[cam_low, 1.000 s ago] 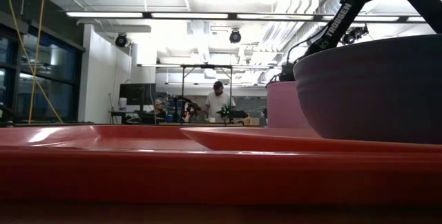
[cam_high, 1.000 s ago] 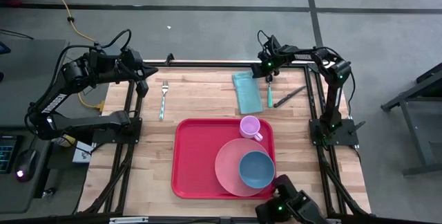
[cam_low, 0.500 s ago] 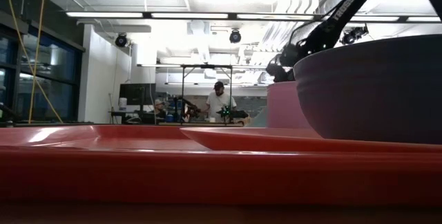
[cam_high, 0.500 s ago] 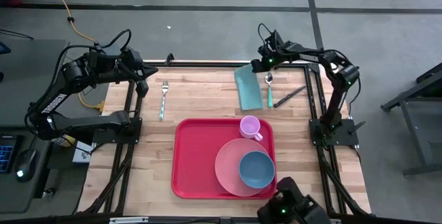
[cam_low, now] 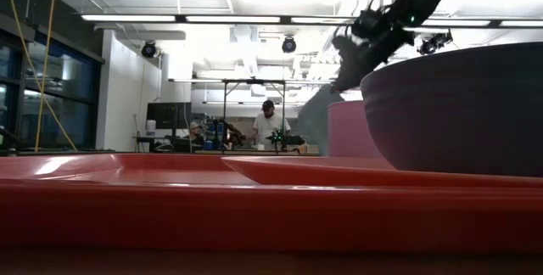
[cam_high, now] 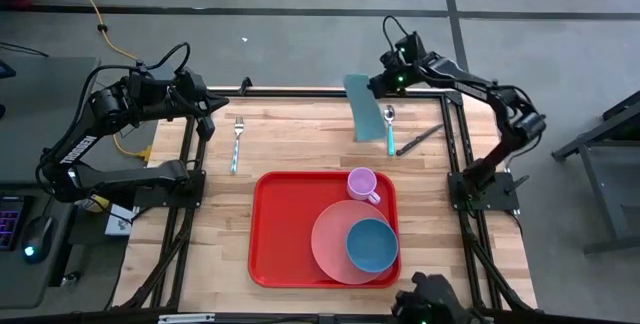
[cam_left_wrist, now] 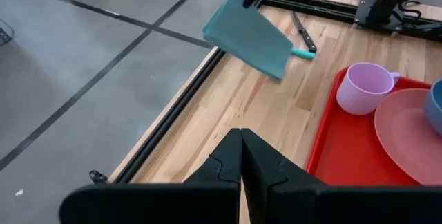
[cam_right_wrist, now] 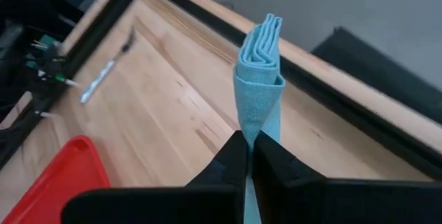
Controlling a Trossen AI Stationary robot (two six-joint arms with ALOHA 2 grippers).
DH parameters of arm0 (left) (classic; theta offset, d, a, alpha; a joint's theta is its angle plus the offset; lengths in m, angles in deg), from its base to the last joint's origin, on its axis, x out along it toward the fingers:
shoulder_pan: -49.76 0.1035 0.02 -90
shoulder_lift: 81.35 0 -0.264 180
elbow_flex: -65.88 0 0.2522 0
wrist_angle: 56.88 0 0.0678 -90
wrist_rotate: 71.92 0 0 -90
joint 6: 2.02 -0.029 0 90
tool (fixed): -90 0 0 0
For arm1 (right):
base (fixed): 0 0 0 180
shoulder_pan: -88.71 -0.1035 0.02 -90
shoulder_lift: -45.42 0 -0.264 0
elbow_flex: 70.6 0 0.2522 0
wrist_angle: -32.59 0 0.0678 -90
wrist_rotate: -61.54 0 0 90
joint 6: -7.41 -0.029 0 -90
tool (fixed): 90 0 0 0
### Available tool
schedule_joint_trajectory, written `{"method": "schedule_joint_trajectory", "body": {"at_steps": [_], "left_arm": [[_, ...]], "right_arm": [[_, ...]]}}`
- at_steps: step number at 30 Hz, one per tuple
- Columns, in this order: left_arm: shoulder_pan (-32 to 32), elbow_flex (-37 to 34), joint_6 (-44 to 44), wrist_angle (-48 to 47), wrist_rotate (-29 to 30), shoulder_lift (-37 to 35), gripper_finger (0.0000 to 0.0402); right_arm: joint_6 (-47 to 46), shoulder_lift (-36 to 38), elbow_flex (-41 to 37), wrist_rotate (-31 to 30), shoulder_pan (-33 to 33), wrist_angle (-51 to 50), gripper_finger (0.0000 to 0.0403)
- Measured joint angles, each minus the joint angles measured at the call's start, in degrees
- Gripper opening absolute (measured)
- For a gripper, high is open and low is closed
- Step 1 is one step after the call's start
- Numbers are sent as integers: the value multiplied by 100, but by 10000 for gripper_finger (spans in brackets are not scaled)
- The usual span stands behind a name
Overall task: Set up tray
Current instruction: Put the blue napkin on the red serving tray to the left side of the pink plate
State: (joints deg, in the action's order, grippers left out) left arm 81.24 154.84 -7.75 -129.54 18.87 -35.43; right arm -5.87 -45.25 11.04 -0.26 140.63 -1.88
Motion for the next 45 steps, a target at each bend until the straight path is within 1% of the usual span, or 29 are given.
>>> {"method": "schedule_joint_trajectory", "body": {"at_steps": [11,17,20,26,29,32,35,41,45], "left_arm": [[0,1,-97,2,0,-1,35],[0,2,-151,2,2,1,35],[0,2,-152,2,2,1,35],[0,2,-151,2,2,1,35],[0,2,-153,2,2,1,35],[0,2,-183,2,2,1,35],[0,2,-195,3,2,1,35],[0,2,-264,2,3,1,35],[0,2,-332,3,16,1,35]], "right_arm": [[76,928,0,-279,-404,0,0],[112,1271,41,-474,-855,-48,0],[317,1272,423,-713,-1165,-454,0],[790,1070,1639,-1405,-1861,-1486,0],[856,949,2191,-1625,-2177,-1846,0],[907,890,2554,-1869,-2539,-1997,0],[841,885,2704,-1988,-2870,-2061,0],[604,875,2691,-2193,-3611,-2085,0],[519,826,2689,-2432,-4151,-2065,0]]}}
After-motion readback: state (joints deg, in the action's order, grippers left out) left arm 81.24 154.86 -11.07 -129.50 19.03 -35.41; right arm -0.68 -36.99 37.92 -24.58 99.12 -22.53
